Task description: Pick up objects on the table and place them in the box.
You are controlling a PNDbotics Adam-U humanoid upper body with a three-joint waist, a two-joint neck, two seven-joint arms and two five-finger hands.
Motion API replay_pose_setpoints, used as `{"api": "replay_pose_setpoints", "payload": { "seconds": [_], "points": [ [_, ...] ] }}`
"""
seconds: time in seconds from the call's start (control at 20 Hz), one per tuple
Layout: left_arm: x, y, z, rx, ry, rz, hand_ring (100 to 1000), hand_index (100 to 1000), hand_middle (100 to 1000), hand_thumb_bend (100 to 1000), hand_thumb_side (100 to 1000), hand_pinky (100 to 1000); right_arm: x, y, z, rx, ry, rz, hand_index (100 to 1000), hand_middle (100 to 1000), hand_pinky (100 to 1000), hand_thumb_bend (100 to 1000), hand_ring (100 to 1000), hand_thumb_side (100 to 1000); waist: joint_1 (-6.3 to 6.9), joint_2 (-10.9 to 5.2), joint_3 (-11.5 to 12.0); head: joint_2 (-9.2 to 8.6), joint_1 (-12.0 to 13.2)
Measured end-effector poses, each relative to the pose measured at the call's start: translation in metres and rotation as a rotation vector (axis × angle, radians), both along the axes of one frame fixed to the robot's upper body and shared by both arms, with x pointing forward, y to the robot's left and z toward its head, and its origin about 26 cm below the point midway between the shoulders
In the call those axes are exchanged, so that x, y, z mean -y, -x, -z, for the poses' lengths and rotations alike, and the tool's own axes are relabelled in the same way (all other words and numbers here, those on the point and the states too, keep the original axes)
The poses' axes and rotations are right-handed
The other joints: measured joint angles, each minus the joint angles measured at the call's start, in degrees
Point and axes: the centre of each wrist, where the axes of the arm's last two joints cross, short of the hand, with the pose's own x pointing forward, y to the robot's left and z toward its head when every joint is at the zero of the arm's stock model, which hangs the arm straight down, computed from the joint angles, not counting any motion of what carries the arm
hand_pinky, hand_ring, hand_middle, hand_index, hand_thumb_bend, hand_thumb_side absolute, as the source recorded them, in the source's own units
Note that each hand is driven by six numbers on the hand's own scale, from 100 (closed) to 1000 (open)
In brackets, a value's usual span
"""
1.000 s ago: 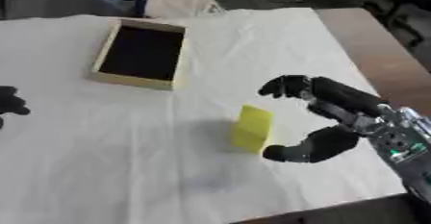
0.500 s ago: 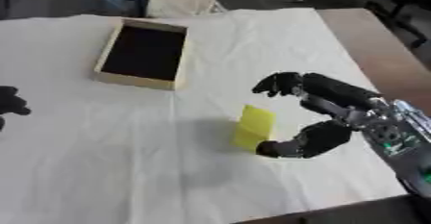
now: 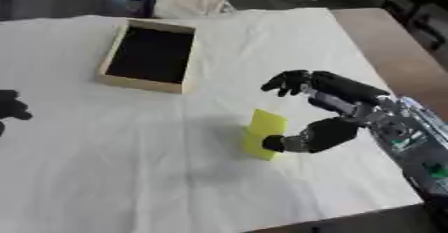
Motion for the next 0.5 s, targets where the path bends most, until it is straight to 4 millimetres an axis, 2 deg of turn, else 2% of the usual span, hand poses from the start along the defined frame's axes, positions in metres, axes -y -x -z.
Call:
{"api": "replay_pose_setpoints", "payload": {
  "seconds": [0.5],
  "points": [
    [0.001, 0.000, 0.000, -0.001, -0.001, 0.003, 654, 781, 621, 538, 631, 852, 0.001, -0.008, 0.013, -0.041, 0.029, 0.017, 922, 856, 765, 590, 792, 823, 0.10, 0.00, 0.0, 0.07, -0.3]
  ]
}}
